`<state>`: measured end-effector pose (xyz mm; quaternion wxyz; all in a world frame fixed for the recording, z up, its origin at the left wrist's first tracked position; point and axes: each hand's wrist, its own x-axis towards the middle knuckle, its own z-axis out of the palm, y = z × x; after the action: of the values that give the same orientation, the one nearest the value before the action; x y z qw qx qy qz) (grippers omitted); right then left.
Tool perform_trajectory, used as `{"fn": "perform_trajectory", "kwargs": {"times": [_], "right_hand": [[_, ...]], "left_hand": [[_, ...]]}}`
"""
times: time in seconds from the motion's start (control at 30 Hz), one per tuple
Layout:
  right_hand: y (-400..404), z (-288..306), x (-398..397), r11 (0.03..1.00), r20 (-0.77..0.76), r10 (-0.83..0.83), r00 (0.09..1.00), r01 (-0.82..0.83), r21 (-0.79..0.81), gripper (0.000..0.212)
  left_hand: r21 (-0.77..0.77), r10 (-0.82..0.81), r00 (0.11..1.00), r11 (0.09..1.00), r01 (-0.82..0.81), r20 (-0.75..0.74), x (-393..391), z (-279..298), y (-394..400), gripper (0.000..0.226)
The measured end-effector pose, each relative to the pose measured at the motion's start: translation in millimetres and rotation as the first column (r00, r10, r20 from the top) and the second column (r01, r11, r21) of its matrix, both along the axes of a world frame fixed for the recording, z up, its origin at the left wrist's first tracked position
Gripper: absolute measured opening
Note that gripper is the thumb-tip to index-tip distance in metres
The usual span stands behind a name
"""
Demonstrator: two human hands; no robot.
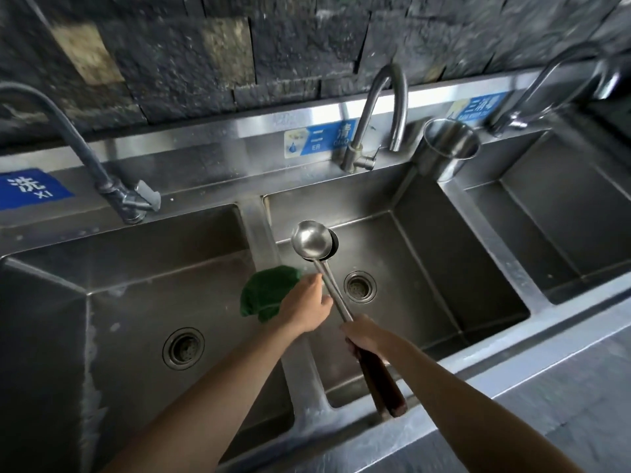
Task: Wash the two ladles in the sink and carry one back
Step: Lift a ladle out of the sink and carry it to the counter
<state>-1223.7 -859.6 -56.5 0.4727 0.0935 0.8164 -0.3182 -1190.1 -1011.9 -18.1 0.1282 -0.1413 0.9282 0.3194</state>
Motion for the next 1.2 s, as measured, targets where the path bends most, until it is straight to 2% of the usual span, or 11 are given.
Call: {"fn": "perform_trajectory", "kwargs": {"times": [0.1,0.17,0.27,0.37,0.47,0.57,0.8,0.97,1.2], "right_hand": [[16.5,37.5,3.4,1.0,-0.035,-0.015,0.999,0.016,0.007,0.027],[30.8,63.4,7.6,1.0,-0.077,-0.026,0.997,0.026,-0.003,0.026],[54.8,93.7,18.7,0.999,-0.122,-0.039,0.992,0.036,-0.03,0.026],[78.8,116.9,34.1,0.998,-0.207,-0.068,0.976,0.063,-0.031,0.029],[104.8,141.7,58.4,0.995,-0.267,-0.098,0.959,0.085,-0.058,0.019],[140.9,165.3,92.1,0.992,-0.326,-0.128,0.937,0.124,-0.035,0.015],[221.1,206.4,194.5,0.967,-0.454,-0.242,0.858,0.251,-0.041,0.014],[277.9,229.9,293.9,0.901,-0.463,-0.416,0.782,0.423,-0.095,0.013],[355.4,246.1,448.6,0.765,-0.47,-0.61,0.638,0.629,-0.138,0.016]], "left_hand": [[0.206,0.148,0.975,0.962,-0.181,0.165,-7.1,12.4,18.6,0.058],[0.337,0.262,0.909,0.866,-0.37,0.325,-12.9,15.3,30.3,0.068],[0.496,0.307,0.819,0.675,-0.547,0.485,-15.5,19.9,49.7,0.058],[0.71,0.241,0.821,0.415,-0.569,0.517,-17.7,39.4,75.0,0.032],[0.82,0.191,0.854,0.241,-0.519,0.484,-17.8,63.6,105.8,0.024],[0.853,0.128,0.896,0.274,-0.444,0.425,-0.8,89.8,149.6,0.016],[0.906,-0.069,0.956,0.347,-0.244,0.285,63.9,128.3,247.6,0.017],[0.918,-0.283,0.934,0.384,-0.1,0.22,135.6,148.9,325.2,0.017],[0.939,-0.539,0.821,0.344,0.008,0.19,263.6,162.8,433.8,0.018]]}}
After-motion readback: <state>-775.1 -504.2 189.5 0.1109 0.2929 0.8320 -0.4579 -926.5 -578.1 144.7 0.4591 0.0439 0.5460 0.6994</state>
